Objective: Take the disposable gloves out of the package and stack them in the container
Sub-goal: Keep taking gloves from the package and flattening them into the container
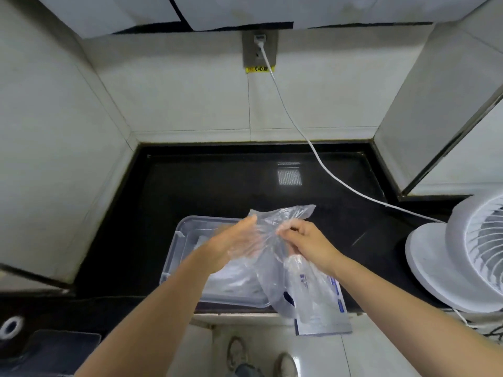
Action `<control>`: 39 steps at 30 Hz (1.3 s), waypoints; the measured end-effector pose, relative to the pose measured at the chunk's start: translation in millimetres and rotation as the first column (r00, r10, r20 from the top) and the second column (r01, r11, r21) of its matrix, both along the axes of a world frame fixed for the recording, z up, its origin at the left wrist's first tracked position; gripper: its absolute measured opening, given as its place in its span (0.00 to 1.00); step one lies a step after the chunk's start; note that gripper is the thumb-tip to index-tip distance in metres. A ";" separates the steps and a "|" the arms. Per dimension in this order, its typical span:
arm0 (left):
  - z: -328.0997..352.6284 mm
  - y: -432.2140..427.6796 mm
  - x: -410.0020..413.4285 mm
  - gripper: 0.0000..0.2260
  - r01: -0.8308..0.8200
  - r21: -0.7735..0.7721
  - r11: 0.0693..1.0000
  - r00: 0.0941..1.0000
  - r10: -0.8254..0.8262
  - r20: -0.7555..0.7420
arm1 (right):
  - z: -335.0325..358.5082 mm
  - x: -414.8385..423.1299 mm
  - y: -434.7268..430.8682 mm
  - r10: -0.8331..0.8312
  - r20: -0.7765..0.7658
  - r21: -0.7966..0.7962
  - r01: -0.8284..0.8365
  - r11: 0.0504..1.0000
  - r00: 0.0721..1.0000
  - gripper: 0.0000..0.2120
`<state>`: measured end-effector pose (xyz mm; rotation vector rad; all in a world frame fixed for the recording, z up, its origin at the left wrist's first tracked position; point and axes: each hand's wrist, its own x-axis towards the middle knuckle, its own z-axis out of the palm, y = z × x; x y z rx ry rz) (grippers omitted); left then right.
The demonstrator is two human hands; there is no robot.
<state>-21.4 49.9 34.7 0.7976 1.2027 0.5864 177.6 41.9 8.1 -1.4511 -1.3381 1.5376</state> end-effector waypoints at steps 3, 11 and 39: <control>-10.8 -0.5 -20.0 0.11 -0.035 0.143 0.989 0.945 0.079 -0.318 | -0.5 -24.8 7.4 0.138 0.044 -0.050 -0.136 0.989 0.989 0.09; -67.9 -4.4 -73.3 0.10 0.257 0.239 0.936 0.506 0.080 -0.859 | -9.4 -52.0 37.4 -0.067 0.462 0.234 -0.048 0.971 0.884 0.11; -137.7 8.5 -78.4 0.50 0.518 -0.310 0.797 0.160 -0.446 -0.881 | -96.4 -128.2 16.0 0.567 0.803 -0.426 -0.487 0.762 0.184 0.50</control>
